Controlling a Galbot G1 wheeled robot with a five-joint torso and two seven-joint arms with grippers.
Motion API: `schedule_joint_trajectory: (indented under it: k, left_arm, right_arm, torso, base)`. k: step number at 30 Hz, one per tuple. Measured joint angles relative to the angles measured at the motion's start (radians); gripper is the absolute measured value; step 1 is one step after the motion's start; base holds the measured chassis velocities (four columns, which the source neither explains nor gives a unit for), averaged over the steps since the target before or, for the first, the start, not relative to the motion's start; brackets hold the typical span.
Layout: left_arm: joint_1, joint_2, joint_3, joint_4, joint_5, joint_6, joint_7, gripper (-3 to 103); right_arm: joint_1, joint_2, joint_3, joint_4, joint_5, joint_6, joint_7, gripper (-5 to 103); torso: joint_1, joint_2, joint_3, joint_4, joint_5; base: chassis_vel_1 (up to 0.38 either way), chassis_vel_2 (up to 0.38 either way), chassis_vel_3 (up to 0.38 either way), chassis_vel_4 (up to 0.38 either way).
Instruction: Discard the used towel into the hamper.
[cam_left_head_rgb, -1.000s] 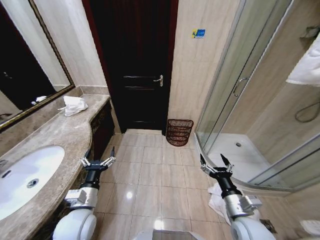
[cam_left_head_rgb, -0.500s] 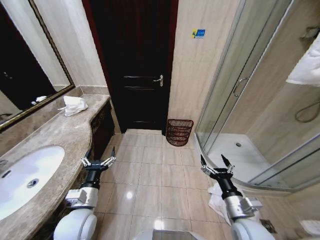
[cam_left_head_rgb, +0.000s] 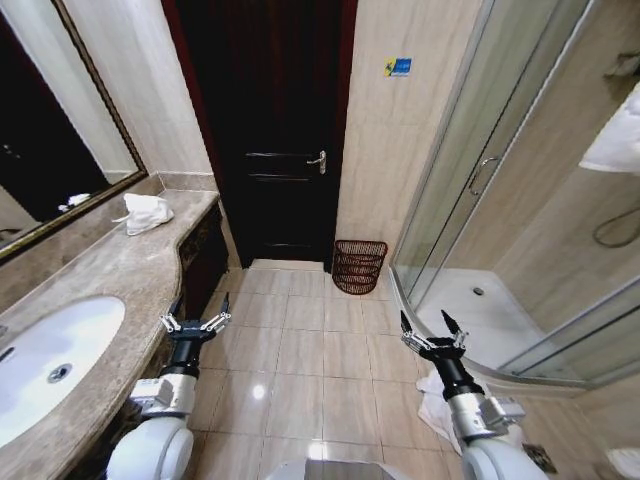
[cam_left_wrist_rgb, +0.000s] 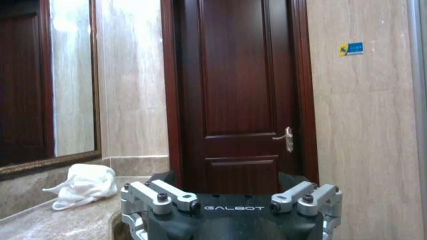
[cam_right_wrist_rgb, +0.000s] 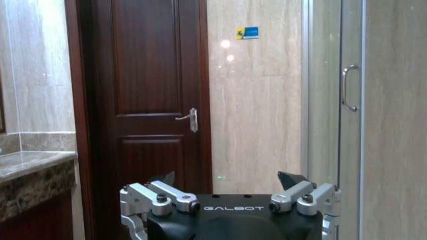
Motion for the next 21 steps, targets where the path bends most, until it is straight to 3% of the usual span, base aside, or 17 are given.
schedule_joint_trajectory:
  k: [17, 21]
  left_arm:
    - [0.0, 0.0, -0.003, 0.011, -0.001, 0.0, -0.001, 100]
    - [0.001, 0.0, -0.003, 0.021, 0.001, -0.026, -0.001, 100]
  right_arm:
    - [0.002, 0.004, -0.003, -0.011, -0.004, 0.006, -0.006, 100]
    - [0.002, 0.004, -0.001, -0.017, -0.016, 0.011, -0.013, 100]
  torso:
    - [0.0, 0.0, 0.0, 0.0001, 0.0]
    - [0.0, 0.0, 0.0, 0.0004, 0.0]
  base:
    - [-0.012, 0.055, 0.051, -0.008]
    - [-0.013, 0.089, 0.073, -0.031]
